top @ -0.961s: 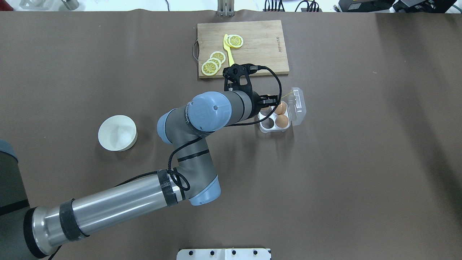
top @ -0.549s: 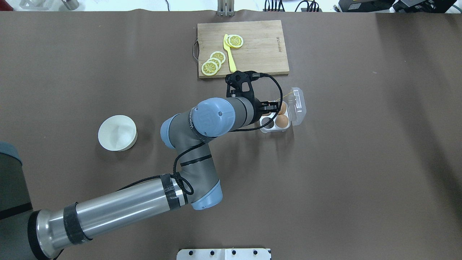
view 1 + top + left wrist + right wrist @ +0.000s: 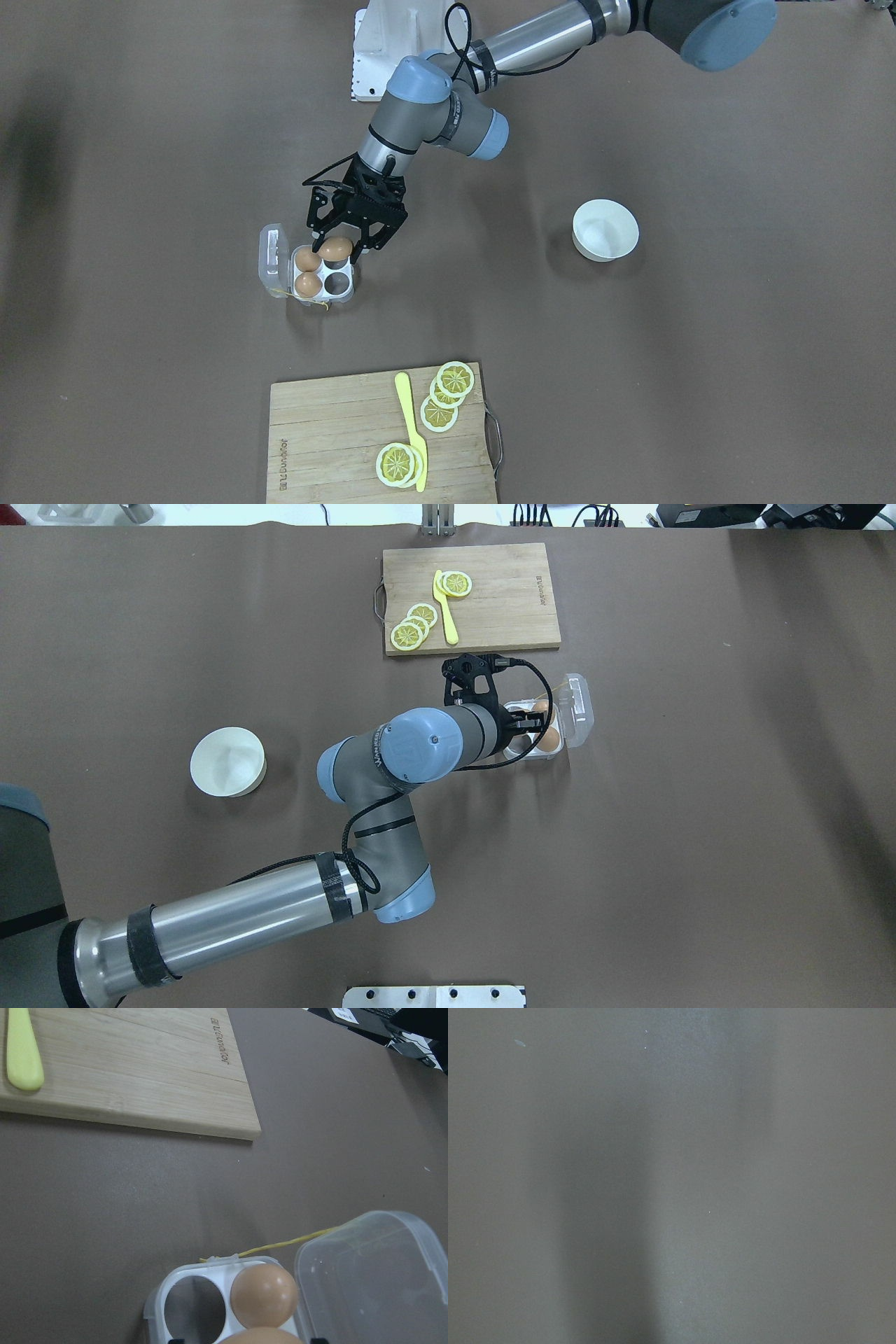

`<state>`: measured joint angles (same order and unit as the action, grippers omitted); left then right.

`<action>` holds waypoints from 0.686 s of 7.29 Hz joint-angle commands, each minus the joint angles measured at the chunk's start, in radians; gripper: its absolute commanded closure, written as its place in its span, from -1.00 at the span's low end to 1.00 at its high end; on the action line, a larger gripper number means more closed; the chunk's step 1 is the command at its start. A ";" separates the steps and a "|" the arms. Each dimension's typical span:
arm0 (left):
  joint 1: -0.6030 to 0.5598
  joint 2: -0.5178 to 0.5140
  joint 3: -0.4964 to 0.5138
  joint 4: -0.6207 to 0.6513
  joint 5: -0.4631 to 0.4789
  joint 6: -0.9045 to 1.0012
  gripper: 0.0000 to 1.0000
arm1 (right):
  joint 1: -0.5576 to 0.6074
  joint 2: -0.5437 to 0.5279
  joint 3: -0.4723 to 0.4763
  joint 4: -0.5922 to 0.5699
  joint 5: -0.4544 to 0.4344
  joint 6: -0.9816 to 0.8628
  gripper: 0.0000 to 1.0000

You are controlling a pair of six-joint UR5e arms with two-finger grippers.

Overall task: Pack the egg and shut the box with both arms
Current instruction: 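Lower the egg into the empty carton cup with the left gripper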

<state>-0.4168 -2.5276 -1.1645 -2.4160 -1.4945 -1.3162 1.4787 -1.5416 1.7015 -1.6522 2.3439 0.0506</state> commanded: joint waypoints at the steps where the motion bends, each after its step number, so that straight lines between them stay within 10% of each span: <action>1: 0.003 0.000 -0.003 0.000 0.002 0.000 0.15 | 0.000 0.000 0.000 0.002 0.000 0.000 -1.00; 3: 0.003 0.000 -0.007 -0.003 0.002 0.000 -0.65 | 0.000 0.002 0.000 0.003 0.000 0.000 -1.00; 5: 0.003 0.001 -0.007 -0.003 0.008 0.000 -0.66 | 0.000 0.003 0.000 0.003 0.000 0.000 -1.00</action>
<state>-0.4142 -2.5278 -1.1714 -2.4187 -1.4892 -1.3162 1.4788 -1.5392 1.7012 -1.6492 2.3439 0.0506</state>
